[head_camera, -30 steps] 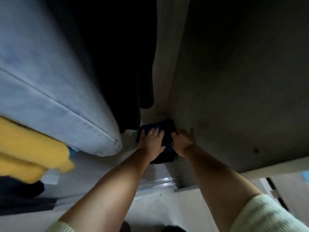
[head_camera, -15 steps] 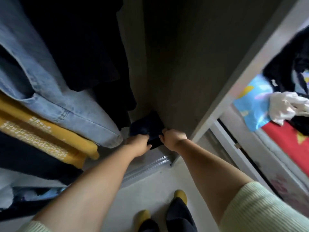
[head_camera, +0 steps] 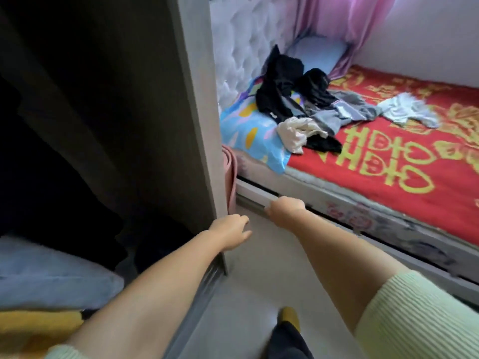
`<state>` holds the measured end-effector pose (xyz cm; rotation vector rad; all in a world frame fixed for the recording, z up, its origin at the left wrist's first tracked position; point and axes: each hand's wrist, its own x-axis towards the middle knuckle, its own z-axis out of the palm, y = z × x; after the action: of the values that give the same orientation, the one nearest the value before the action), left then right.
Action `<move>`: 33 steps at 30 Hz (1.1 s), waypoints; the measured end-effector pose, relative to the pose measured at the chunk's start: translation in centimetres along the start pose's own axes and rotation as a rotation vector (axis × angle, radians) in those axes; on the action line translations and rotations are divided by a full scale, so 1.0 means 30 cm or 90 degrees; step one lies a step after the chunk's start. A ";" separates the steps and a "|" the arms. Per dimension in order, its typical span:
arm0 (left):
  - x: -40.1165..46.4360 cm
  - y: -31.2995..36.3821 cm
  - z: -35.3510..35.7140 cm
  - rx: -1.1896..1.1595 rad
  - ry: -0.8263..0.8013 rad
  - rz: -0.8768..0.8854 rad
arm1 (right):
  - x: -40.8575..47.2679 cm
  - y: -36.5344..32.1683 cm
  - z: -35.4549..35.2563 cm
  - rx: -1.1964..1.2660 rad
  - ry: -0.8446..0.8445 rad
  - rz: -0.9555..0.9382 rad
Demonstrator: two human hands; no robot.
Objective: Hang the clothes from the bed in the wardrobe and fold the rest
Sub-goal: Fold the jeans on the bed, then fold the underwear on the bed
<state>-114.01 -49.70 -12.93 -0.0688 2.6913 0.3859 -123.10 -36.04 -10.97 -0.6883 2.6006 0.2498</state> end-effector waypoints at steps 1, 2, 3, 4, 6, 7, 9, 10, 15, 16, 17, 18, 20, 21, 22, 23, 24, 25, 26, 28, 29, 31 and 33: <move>0.027 0.038 -0.014 0.013 0.007 0.026 | -0.015 0.051 -0.001 0.009 -0.003 0.028; 0.057 0.077 -0.031 0.028 0.012 0.051 | -0.026 0.102 -0.001 0.024 -0.003 0.059; 0.079 0.100 -0.045 0.039 0.013 0.064 | -0.032 0.136 0.002 0.038 -0.005 0.084; 0.106 0.133 -0.061 0.050 0.012 0.078 | -0.039 0.179 0.006 0.052 -0.001 0.108; 0.173 0.202 -0.099 0.077 0.010 0.106 | -0.053 0.275 0.008 0.082 0.005 0.143; 0.203 0.234 -0.115 0.085 0.010 0.115 | -0.057 0.319 0.008 0.094 0.007 0.156; 0.268 0.299 -0.142 0.090 0.013 0.127 | -0.065 0.411 -0.001 0.099 0.006 0.170; 0.290 0.317 -0.151 0.086 0.010 0.125 | -0.063 0.441 -0.007 0.098 0.002 0.174; 0.494 0.512 -0.193 0.092 0.010 0.123 | 0.009 0.711 -0.043 0.048 -0.029 0.173; 0.520 0.537 -0.199 0.088 0.007 0.121 | 0.024 0.747 -0.049 0.051 -0.024 0.181; 0.567 0.577 -0.214 0.087 0.009 0.117 | 0.057 0.807 -0.062 0.049 -0.013 0.176; 0.604 0.604 -0.223 0.085 0.009 0.114 | 0.080 0.851 -0.072 0.048 -0.004 0.166; 0.684 0.660 -0.251 0.073 0.011 0.103 | 0.130 0.941 -0.101 0.060 0.009 0.150; 0.728 0.691 -0.265 0.065 0.017 0.096 | 0.157 0.994 -0.114 0.063 0.012 0.145; 0.764 0.716 -0.275 0.057 0.020 0.089 | 0.181 1.038 -0.124 0.063 0.013 0.139; 0.800 0.739 -0.282 0.054 0.019 0.084 | 0.205 1.082 -0.134 0.059 0.011 0.137; 0.823 0.753 -0.285 0.054 0.014 0.080 | 0.221 1.111 -0.138 0.060 0.012 0.142; 0.853 0.769 -0.286 0.056 0.007 0.074 | 0.241 1.143 -0.142 0.063 0.005 0.147; 0.884 0.783 -0.288 0.057 -0.001 0.068 | 0.264 1.173 -0.142 0.063 -0.004 0.149; 0.938 0.796 -0.296 0.058 -0.005 0.057 | 0.302 1.213 -0.140 0.071 -0.014 0.145; 0.966 0.801 -0.303 0.057 -0.004 0.055 | 0.322 1.231 -0.139 0.080 -0.016 0.143; 1.028 0.810 -0.318 0.055 -0.006 0.057 | 0.375 1.265 -0.138 0.084 -0.028 0.137; 1.079 0.803 -0.329 0.051 -0.011 0.057 | 0.431 1.285 -0.134 0.086 -0.034 0.130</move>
<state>-149.98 -29.00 -11.44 0.0785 2.6959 0.3035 -154.18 -9.52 -10.93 -0.3649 2.6092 0.1490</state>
